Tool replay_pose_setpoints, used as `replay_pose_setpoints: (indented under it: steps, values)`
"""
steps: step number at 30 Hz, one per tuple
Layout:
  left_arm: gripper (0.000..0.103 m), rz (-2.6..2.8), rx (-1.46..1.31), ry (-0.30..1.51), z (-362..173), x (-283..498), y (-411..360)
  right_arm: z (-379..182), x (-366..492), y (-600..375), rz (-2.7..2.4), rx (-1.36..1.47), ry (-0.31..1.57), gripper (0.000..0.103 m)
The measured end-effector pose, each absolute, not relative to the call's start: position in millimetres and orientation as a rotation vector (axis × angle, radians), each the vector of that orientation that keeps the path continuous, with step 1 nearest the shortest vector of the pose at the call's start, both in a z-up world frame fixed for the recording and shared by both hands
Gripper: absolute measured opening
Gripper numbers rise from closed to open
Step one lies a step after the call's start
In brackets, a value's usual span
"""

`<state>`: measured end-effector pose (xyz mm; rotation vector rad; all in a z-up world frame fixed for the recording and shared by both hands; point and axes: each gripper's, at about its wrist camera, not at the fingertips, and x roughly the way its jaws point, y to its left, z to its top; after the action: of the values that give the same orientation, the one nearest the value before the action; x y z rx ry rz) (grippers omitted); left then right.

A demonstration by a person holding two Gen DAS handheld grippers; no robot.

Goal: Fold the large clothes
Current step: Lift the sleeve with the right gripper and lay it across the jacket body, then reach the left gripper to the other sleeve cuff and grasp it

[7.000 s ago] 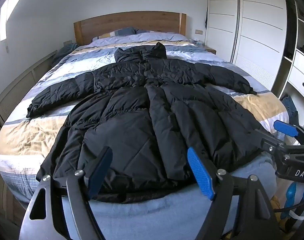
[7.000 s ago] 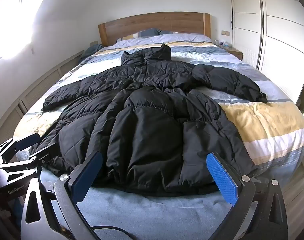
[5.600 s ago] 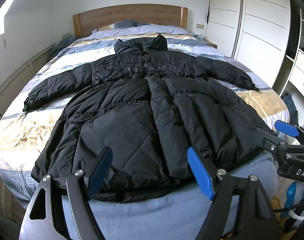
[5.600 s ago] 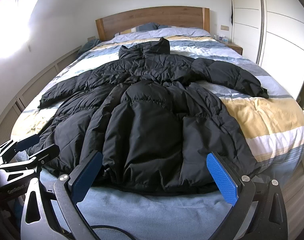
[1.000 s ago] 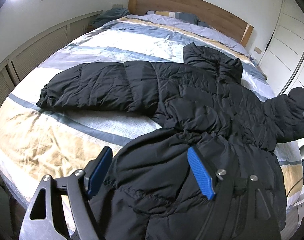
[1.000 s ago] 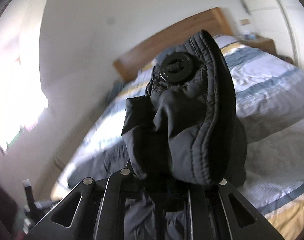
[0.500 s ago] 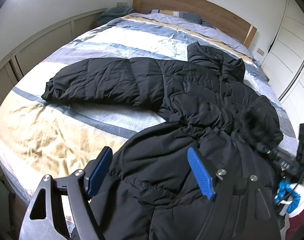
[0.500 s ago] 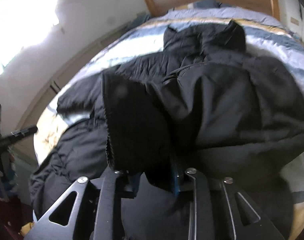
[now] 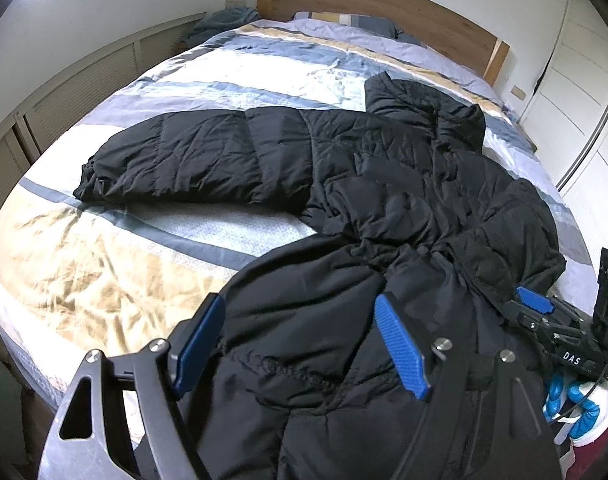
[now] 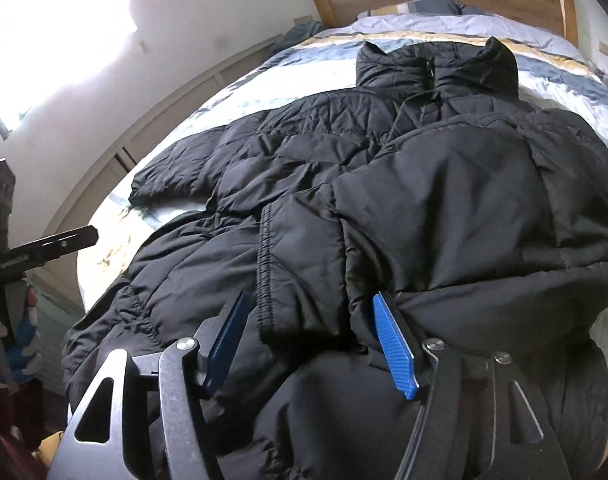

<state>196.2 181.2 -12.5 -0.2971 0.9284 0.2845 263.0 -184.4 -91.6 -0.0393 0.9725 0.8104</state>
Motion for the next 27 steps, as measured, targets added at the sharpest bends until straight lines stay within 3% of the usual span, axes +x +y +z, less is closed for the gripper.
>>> replay_pose_setpoints:
  steps: [11,27]
  values:
    - [0.076,0.239,-0.271,0.942,-8,218,153,-63,246,-207,0.840,0.009,0.883,0.065]
    - [0.076,0.248,-0.295,0.953,-19,222,169,-53,263,-245,0.715,0.096,0.850,0.065]
